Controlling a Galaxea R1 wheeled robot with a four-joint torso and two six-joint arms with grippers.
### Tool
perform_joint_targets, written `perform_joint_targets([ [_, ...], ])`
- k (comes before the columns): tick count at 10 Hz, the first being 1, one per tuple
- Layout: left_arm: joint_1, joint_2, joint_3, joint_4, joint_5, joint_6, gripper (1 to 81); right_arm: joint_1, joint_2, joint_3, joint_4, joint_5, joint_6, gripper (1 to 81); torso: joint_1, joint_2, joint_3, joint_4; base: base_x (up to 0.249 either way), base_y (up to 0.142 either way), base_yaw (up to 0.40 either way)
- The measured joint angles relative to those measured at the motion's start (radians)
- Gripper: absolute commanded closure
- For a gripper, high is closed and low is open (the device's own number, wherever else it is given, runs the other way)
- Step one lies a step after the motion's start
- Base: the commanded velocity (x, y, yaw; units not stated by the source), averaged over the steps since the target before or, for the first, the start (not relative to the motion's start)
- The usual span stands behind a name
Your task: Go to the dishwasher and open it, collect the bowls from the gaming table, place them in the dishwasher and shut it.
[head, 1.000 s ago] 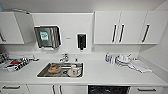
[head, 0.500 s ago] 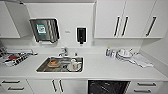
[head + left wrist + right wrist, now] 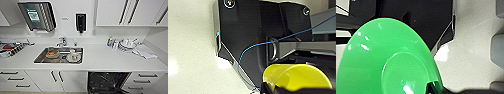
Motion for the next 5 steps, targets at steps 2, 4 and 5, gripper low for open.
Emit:
perform_joint_targets([
  [2,-0.016,-0.06,0.051,0.0,0.002,-0.002,81.1,0.002,0.0,0.001,0.0,0.0,0.0,81.1,0.001,0.001,-0.041,0.0,0.0,0.0,0.0],
  [4,-0.049,-0.099,0.099,-0.001,0.0,-0.013,81.1,0.01,0.0,0.001,0.001,0.004,0.0,81.1,0.001,0.001,-0.051,0.0,0.0,0.0,0.0],
  [5,-0.063,-0.115,0.14,-0.002,-0.001,-0.019,81.1,0.012,0.0,0.001,0.001,0.005,0.001,81.1,0.001,0.001,-0.05,0.0,0.0,0.0,0.0],
])
